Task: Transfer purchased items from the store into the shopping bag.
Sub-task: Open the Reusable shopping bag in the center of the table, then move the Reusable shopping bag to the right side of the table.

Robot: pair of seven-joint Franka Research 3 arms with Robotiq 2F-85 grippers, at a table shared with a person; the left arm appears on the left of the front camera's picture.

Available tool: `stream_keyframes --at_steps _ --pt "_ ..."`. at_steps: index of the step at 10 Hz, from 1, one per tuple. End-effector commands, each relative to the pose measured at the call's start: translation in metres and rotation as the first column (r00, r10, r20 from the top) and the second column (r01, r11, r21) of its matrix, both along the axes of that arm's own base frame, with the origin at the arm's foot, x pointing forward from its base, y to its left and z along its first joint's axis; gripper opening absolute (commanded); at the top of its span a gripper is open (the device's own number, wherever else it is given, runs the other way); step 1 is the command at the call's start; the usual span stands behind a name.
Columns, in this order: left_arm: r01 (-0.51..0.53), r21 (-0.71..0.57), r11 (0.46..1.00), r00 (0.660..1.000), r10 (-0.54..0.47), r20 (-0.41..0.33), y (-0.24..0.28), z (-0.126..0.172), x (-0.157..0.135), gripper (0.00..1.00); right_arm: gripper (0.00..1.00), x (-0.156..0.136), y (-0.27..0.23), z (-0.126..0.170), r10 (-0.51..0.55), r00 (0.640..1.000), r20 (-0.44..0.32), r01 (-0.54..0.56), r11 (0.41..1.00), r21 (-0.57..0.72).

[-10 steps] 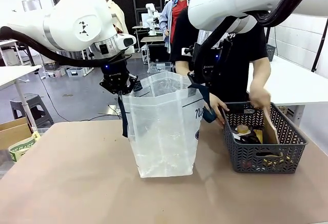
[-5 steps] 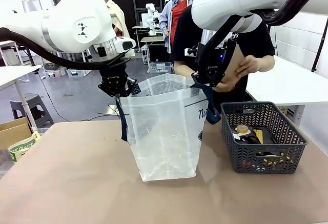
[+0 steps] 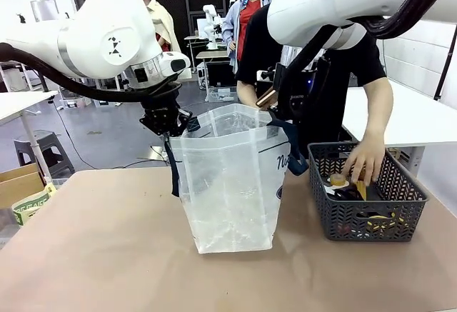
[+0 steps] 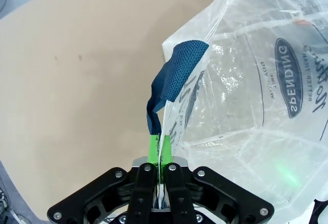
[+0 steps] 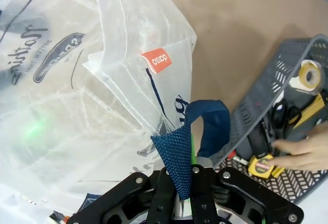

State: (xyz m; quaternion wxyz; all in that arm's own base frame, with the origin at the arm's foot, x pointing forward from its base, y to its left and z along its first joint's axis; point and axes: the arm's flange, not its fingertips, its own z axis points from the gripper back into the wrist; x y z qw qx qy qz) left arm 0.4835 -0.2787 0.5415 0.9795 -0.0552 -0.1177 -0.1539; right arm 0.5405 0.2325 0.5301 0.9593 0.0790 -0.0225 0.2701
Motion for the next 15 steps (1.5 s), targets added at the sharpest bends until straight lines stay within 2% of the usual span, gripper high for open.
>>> stream_keyframes --at_steps 1,15 --pt "-0.026 0.001 1.0 1.0 0.026 0.001 0.0017 0.003 0.001 0.0 0.0 0.0005 -0.0004 0.0013 -0.011 1.0 0.001 0.011 1.0 0.001" --pt "-0.026 0.001 1.0 1.0 0.026 0.001 0.0017 0.003 0.001 0.0 0.0 0.0005 -0.0004 0.0013 -0.011 1.0 0.001 0.011 1.0 0.001"
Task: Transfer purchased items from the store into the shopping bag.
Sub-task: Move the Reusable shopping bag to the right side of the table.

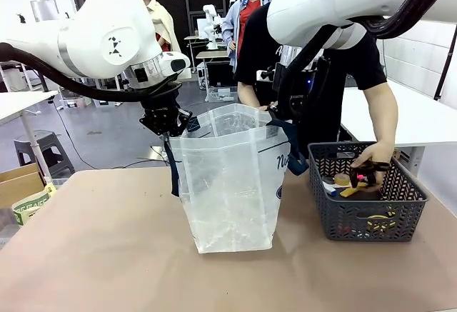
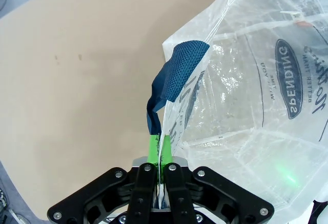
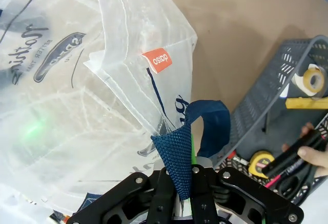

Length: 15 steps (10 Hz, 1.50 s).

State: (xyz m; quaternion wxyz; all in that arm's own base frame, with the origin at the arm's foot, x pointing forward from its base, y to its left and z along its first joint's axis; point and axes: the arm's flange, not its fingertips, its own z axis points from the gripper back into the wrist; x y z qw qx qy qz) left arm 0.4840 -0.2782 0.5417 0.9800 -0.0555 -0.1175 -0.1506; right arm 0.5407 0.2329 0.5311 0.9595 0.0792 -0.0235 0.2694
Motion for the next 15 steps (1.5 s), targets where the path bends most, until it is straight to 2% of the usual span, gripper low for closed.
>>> stream_keyframes --at_steps 1,15 --pt "-0.019 0.002 1.0 1.0 0.019 0.002 0.0011 0.0028 0.0005 0.0 0.0 0.0003 -0.0007 0.0003 -0.009 1.0 -0.001 0.009 1.0 0.0" --pt "-0.019 0.002 1.0 1.0 0.019 0.002 0.0011 0.0028 0.0005 0.0 0.0 0.0003 -0.0007 0.0003 -0.009 1.0 -0.001 0.009 1.0 0.0"
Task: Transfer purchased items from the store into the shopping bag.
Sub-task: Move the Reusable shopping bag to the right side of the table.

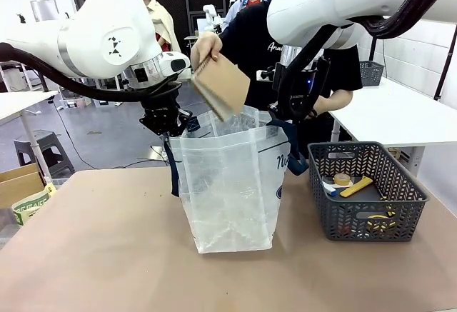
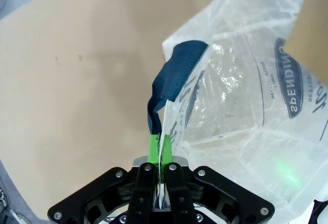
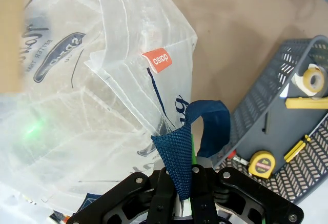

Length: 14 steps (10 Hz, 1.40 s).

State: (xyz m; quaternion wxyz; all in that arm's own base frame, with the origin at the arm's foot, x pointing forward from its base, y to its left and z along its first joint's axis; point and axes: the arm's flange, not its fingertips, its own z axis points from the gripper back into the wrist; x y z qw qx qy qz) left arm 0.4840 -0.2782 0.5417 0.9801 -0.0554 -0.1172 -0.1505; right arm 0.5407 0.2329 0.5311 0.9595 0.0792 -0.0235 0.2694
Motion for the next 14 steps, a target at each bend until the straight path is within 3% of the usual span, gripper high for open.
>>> stream_keyframes --at_steps 1,6,8,14 --pt "-0.019 0.002 1.0 1.0 0.019 0.003 0.001 0.003 0.001 0.0 0.0 0.0 -0.001 0.0 -0.009 1.0 -0.001 0.009 1.0 0.0" --pt "0.0 0.0 1.0 1.0 0.0 0.0 0.0 0.0 0.0 0.0 0.0 0.0 0.0 0.0 0.0 1.0 0.0 0.0 1.0 0.0" --pt "0.015 0.015 1.0 0.999 -0.015 0.032 -0.004 -0.004 -0.001 0.0 0.0 -0.007 -0.002 -0.004 0.012 1.0 0.008 -0.012 1.0 -0.004" --pt "0.064 0.035 0.997 0.995 -0.067 0.071 -0.006 -0.01 -0.001 0.0 0.0 -0.017 -0.004 -0.013 0.088 0.993 0.077 -0.086 0.996 -0.023"
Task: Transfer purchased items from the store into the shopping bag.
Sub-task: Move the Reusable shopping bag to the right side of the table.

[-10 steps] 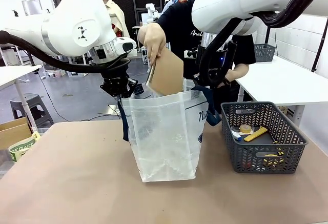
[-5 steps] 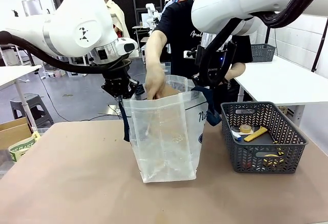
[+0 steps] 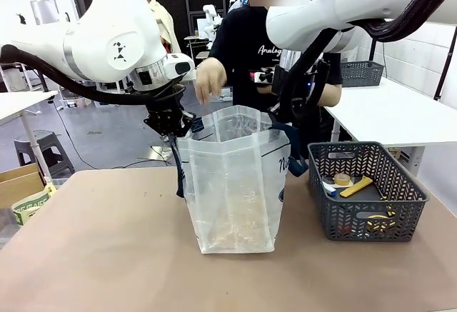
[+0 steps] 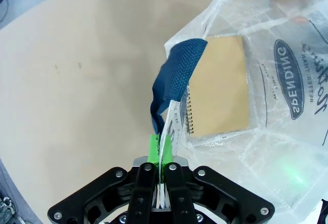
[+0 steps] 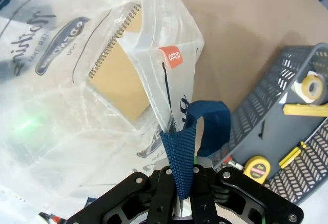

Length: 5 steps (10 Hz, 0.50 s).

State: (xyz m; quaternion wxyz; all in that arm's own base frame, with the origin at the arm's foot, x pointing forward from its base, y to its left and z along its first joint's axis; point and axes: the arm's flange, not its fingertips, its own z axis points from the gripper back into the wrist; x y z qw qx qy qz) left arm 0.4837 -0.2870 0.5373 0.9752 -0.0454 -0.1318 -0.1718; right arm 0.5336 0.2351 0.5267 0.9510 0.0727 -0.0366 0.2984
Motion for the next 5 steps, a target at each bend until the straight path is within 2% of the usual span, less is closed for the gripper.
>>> stream_keyframes --at_steps 1,5 --pt "0.035 0.021 0.999 0.999 -0.036 0.04 0.0028 -0.0059 -0.0012 0.0 0.0 -0.0105 -0.0063 -0.0092 0.035 0.998 0.055 -0.035 0.999 -0.014" --pt "0.054 0.031 0.998 0.997 -0.055 0.047 0.0024 -0.0075 -0.0023 0.0 0.0 -0.0166 -0.0042 -0.0099 0.031 0.993 0.113 -0.029 0.999 -0.017"
